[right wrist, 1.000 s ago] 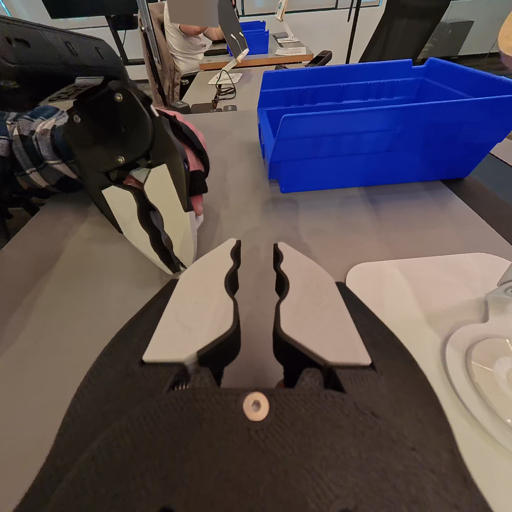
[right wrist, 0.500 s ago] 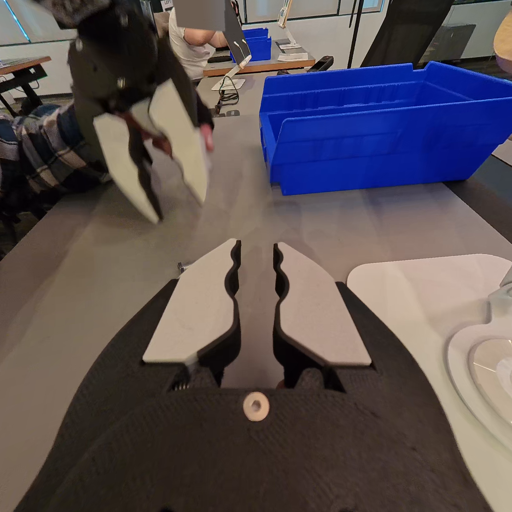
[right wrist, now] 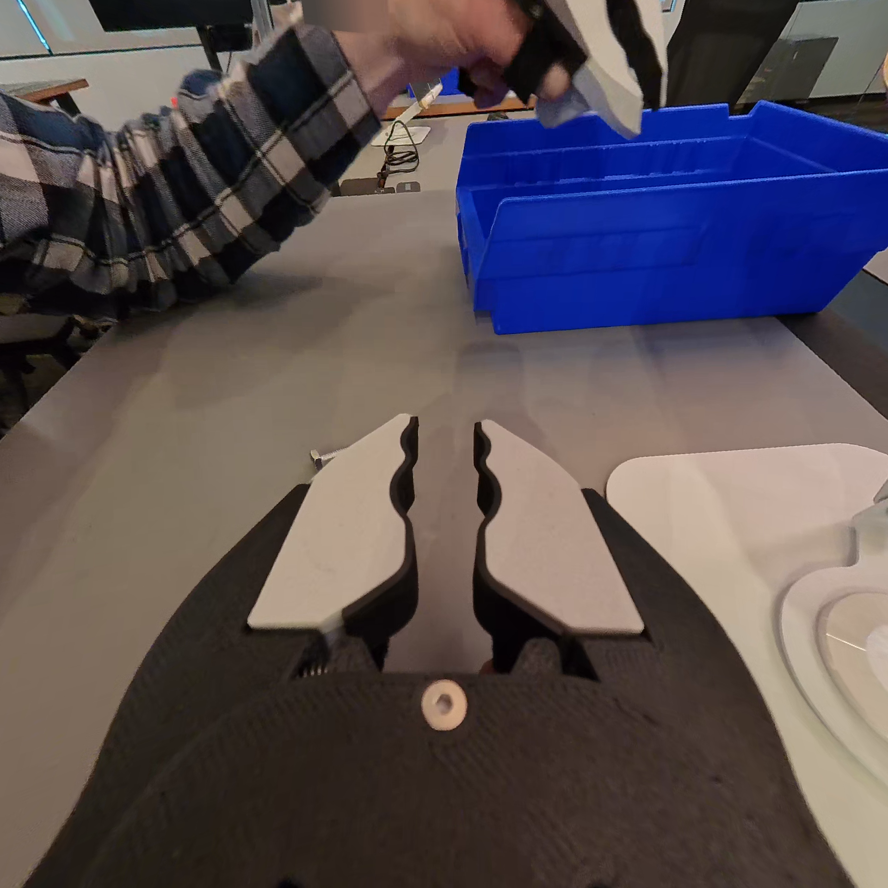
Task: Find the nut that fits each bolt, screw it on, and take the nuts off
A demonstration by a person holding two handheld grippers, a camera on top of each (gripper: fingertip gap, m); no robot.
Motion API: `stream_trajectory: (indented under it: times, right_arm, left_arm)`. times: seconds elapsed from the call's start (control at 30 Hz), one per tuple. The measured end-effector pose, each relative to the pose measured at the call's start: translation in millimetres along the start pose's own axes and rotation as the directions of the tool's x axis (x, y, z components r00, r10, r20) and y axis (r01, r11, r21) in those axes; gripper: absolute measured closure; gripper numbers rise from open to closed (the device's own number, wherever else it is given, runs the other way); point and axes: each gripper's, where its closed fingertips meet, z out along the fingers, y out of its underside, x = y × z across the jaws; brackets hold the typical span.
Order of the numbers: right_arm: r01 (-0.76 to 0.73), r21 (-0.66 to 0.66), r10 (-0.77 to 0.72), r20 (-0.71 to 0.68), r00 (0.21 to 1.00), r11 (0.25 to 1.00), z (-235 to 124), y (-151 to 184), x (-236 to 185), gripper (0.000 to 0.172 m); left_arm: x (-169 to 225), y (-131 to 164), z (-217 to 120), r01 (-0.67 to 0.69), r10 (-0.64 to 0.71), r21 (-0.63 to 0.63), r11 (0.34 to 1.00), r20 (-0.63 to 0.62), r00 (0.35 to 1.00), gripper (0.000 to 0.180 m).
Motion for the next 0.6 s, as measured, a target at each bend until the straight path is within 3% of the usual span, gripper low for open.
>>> stream_trajectory:
  times: [0.1,0.17,0.27,0.37,0.6]
  right_arm:
    - [0.0,-0.001,0.0,0.003,1.0,1.0,-1,0,-1,0.149]
    - [0.001,-0.001,-0.001,0.006,1.0,1.0,-1,1,-1,0.149]
    - [0.002,-0.003,-0.002,0.008,1.0,1.0,-1,1,-1,0.149]
    - [0.007,-0.006,-0.007,0.009,1.0,1.0,0,1,-2,0.149]
    - [0.013,-0.012,-0.013,0.011,1.0,1.0,0,2,-3,0.149]
  left_arm:
    - [-8,5,32,0.115,-0.117,-0.053,0.992,-0.033,0.993,0.155]
    - [-18,18,52,0.135,-0.134,-0.158,0.978,0.018,0.991,0.154]
    - [-16,31,75,0.202,-0.211,-0.254,0.946,-0.01,0.977,0.154]
    - [-15,43,89,0.239,-0.255,-0.333,0.912,-0.007,0.967,0.152]
    - [-23,52,101,0.304,-0.316,-0.364,0.88,0.03,0.948,0.15]
